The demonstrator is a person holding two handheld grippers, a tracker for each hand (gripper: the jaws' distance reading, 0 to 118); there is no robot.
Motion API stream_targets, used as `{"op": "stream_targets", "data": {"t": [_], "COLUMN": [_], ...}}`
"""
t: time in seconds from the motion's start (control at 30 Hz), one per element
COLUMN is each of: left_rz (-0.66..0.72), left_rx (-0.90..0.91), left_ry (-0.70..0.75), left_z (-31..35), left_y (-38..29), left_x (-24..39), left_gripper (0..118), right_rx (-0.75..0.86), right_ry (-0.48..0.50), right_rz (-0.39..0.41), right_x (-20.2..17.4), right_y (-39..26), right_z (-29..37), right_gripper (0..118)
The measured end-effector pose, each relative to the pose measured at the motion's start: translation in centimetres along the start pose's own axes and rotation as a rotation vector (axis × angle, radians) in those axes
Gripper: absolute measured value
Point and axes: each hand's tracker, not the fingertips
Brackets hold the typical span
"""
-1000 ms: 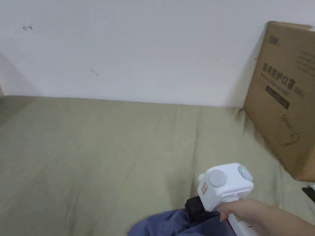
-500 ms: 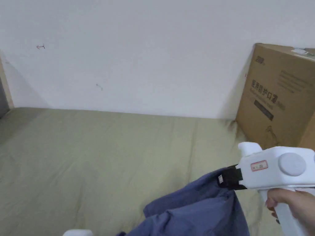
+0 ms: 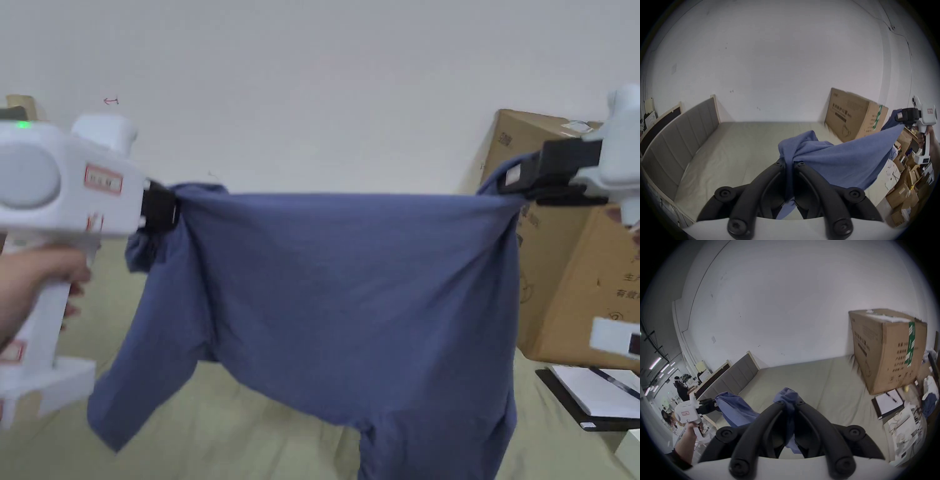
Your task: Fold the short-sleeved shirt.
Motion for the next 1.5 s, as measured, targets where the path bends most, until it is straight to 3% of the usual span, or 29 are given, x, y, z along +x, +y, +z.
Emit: {"op": "stream_targets", "data": {"t": [0.03, 0.13, 0.37, 0.5, 0.63, 0.73, 0.83, 0.93, 1.07, 1.17, 1.33, 1.5], "left_rz": [0.000, -0.039, -0.065, -0.092, -0.138, -0.138, -0.168, -0.193, -0.192, -0.130, -0.146, -0.055], "left_rx": [0.012, 0.036, 0.026, 0.036, 0.068, 0.114, 0.104, -0.019, -0.242, -0.467, -0.644, -0.659], "left_ry": [-0.002, 0.025, 0.089, 0.130, 0.193, 0.224, 0.230, 0.173, 0.064, -0.003, -0.075, -0.094], "left_z": [0.1, -0.6, -6.3, -10.8, -15.3, -17.9, -20.5, -23.0, -25.0, -25.5, -20.5, -12.8], "left_y": [1.2, 4.2, 8.5, 9.4, 9.6, 8.7, 6.4, 1.9, -8.5, -17.3, -26.5, -27.1], "left_x": [0.0, 0.3, -0.3, -0.8, -1.1, -1.4, -1.3, -1.0, -0.3, -0.1, 1.9, 1.6], "left_gripper": [6, 6, 6, 6, 6, 6, 6, 6, 6, 6, 6, 6], "right_rx": [0.032, 0.048, 0.066, 0.067, 0.108, 0.175, 0.204, 0.154, -0.047, -0.266, -0.443, -0.420], "right_ry": [-0.043, -0.052, -0.117, -0.178, -0.230, -0.244, -0.254, -0.286, -0.236, -0.264, -0.242, -0.221], "right_rz": [0.025, 0.047, 0.031, 0.026, 0.103, 0.116, 0.130, 0.143, 0.131, 0.094, -0.030, -0.068], "right_x": [-0.3, -1.4, -0.7, 0.3, 0.8, 1.3, 2.4, 4.6, 8.3, 10.5, 12.5, 11.4], "right_y": [0.9, 3.7, 9.3, 10.6, 10.5, 9.1, 6.1, 1.2, -10.0, -19.8, -30.0, -32.4], "right_z": [0.1, -0.5, -6.3, -11.0, -15.4, -17.7, -19.5, -21.1, -21.9, -21.4, -15.9, -8.1], "right_gripper": [6, 6, 6, 6, 6, 6, 6, 6, 6, 6, 6, 6]}}
